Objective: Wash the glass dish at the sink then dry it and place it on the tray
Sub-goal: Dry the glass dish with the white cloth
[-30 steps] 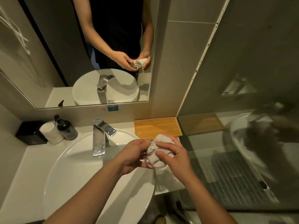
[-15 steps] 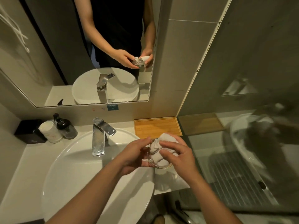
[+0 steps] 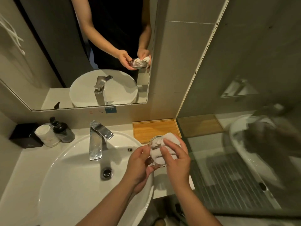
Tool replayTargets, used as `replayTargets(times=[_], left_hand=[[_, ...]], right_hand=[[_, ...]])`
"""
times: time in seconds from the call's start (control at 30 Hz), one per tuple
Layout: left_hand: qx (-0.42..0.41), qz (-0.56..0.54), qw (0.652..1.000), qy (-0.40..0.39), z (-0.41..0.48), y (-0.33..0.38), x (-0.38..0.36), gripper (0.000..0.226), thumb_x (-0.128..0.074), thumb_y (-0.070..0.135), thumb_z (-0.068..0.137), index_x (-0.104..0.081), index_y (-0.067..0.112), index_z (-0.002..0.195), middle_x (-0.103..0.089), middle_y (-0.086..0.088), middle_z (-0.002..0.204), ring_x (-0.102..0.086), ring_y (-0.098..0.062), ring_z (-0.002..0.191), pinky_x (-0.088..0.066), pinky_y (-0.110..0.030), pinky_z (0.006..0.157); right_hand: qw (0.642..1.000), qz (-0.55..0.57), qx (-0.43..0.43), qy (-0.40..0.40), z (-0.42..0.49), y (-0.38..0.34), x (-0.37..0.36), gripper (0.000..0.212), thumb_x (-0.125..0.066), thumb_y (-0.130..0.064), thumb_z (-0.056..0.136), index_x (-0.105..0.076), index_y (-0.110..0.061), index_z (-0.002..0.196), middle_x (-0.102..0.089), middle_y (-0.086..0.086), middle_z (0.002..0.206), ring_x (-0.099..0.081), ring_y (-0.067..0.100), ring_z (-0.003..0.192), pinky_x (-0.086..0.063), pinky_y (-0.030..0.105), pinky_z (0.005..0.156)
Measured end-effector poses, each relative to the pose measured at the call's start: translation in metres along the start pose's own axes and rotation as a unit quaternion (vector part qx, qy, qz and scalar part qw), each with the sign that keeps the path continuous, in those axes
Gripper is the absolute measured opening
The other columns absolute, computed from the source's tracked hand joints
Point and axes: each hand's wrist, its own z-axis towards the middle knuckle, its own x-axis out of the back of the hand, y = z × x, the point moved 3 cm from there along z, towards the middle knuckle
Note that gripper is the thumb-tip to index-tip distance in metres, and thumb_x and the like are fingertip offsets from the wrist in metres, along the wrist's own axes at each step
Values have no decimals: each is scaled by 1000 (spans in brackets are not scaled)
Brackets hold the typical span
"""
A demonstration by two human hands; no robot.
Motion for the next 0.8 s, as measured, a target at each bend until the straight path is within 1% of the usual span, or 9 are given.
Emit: replayTargets(times=[0.1, 0.17, 0.23, 0.37, 0.47, 0.57, 0.6, 0.67, 0.8], left_hand=[[72, 35, 996, -49, 10, 21, 10, 39, -52, 31, 102, -68, 2, 122, -73, -25, 117, -70, -35, 102, -57, -58, 91], [97, 114, 985, -90, 15, 36, 14, 39, -55, 34, 101, -70, 2, 119, -75, -20, 108, -71, -30, 94, -58, -56, 89], [97, 160, 976, -108, 16, 42, 13, 36, -55, 30, 101, -69, 1, 116, -74, -17, 102, -70, -25, 88, -56, -56, 90], [49, 201, 977, -53, 18, 33, 7, 40, -43, 32, 107, -69, 3, 113, -75, -22, 104, -70, -25, 89, -60, -45, 77], [33, 170, 985, -4, 11, 19, 3, 45, -34, 33, 109, -71, 8, 116, -79, -16, 104, -76, -24, 89, -60, -37, 70], [11, 105, 994, 22, 4, 12, -3, 46, -31, 31, 109, -71, 11, 116, -79, -14, 107, -76, -26, 99, -62, -40, 77], [-1, 88, 996, 33, 4, 11, -5, 45, -31, 31, 109, -71, 11, 116, -79, -14, 107, -76, -26, 100, -62, -42, 80], [-26, 63, 996, 60, 3, 8, -9, 44, -31, 30, 109, -71, 12, 115, -80, -13, 104, -77, -26, 97, -61, -41, 80], [-71, 26, 992, 97, 0, 3, -20, 41, -32, 28, 109, -70, 11, 111, -79, -14, 101, -77, -26, 96, -61, -36, 75]], right_hand=[[996, -27, -6, -84, 11, 0, 10, 34, -81, -5, 85, -83, -35, 101, -62, -22, 133, -59, 4, 127, -58, 22, 93], [985, -52, -4, -162, 20, -5, 14, 32, -82, -4, 83, -84, -31, 100, -62, -30, 129, -59, -1, 124, -56, 19, 95], [979, -57, -1, -194, 25, -10, 13, 30, -82, -2, 82, -85, -25, 100, -62, -30, 129, -59, -3, 123, -54, 16, 95], [989, -38, -1, -140, 25, -7, 5, 26, -81, -5, 84, -85, -27, 98, -60, -22, 140, -58, -2, 125, -55, 18, 94], [994, -40, -12, -101, 24, -1, 1, 27, -81, -9, 85, -84, -32, 99, -58, -21, 144, -58, 0, 127, -57, 25, 97], [996, -40, -14, -83, 23, -2, -2, 28, -81, -13, 86, -83, -36, 101, -56, -21, 146, -57, 1, 129, -58, 28, 97], [997, -38, -15, -72, 23, -3, -3, 29, -81, -13, 86, -83, -38, 101, -56, -21, 146, -56, 0, 129, -58, 27, 97], [999, -29, -14, -38, 20, -5, -5, 32, -79, -12, 88, -80, -40, 103, -56, -20, 146, -56, 0, 130, -57, 20, 95], [998, -14, -32, 49, 7, 0, -12, 31, -74, -12, 93, -76, -32, 117, -57, -14, 144, -55, 5, 131, -54, 12, 93]])
